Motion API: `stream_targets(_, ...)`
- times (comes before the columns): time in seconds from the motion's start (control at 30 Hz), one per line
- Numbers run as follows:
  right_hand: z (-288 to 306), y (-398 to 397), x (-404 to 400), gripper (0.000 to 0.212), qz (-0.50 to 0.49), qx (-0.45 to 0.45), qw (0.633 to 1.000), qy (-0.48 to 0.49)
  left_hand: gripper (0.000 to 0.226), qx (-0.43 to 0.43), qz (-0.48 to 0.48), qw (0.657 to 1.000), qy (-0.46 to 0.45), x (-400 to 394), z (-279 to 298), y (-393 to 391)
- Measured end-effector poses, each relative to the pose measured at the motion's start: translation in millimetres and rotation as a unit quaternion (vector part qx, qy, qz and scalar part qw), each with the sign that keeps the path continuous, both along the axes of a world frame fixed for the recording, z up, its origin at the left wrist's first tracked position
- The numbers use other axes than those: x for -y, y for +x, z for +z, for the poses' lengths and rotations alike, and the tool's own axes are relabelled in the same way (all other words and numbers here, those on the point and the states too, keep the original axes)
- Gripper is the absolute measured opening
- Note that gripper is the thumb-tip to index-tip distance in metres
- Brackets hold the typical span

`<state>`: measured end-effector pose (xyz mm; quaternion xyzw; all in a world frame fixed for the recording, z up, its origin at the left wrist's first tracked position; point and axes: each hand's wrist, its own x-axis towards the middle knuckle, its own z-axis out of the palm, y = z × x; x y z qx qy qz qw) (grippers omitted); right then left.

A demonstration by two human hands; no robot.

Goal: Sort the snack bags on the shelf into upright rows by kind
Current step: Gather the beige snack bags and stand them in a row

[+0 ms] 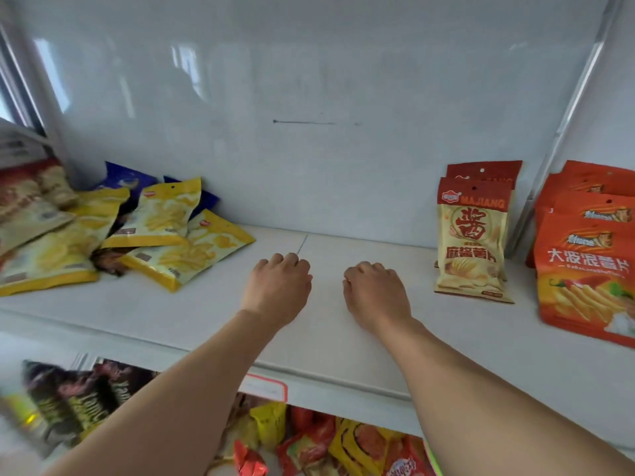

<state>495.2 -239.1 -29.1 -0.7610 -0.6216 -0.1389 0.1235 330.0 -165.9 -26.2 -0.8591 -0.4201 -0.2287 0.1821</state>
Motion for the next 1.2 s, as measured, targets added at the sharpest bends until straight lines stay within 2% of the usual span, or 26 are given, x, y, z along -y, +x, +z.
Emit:
stream_targets(0.2, 3.6, -58.7, -12.4, 0.032, 0.050, -0.008, 0.999, -0.002, 0.012, -0.020, 0.043, 0.999, -0.021, 7.4, -5.7, -68.9)
stream_targets(0.3, 9.3, -87.8, -22.0, 0.032, 0.064, 0.000, 0.998, 0.002, 0.014, -0.021, 0.074, 0.997, -0.013, 2.0, -6.7, -100.5)
stream_targets(0.43, 16.1, -132.3, -45.0, 0.032, 0.071, 0.009, 0.997, 0.013, 0.018, 0.001, 0.068, 0.998, -0.013, -9.9, 4.5, -142.7)
stream_targets(0.5, 18.0, -159.6, -62.1, 0.031, 0.072, 0.009, 0.997, 0.018, 0.026, -0.002, 0.073, 0.997, -0.003, -24.7, 5.5, -168.5)
stream_targets(0.63, 21.9, -221.6, -103.8, 0.026, 0.064, -0.003, 0.998, 0.024, 0.019, 0.018, 0.072, 0.997, -0.002, -61.7, 13.6, -233.9)
stream_targets(0.87, 34.2, -321.5, -174.0, 0.029, 0.063, -0.010, 0.997, 0.038, 0.029, 0.019, 0.078, 0.996, -0.025, -130.1, 18.0, -328.5)
stream_targets(1.03, 44.9, -359.0, -222.5, 0.030, 0.086, -0.024, 0.994, 0.065, 0.031, 0.094, 0.093, 0.989, -0.060, -177.6, 20.7, -361.6)
stream_targets(1.2, 53.9, -383.5, -282.6, 0.032, 0.105, -0.056, 0.989, 0.084, 0.042, 0.223, 0.146, 0.961, -0.069, -225.7, 27.6, -384.3)
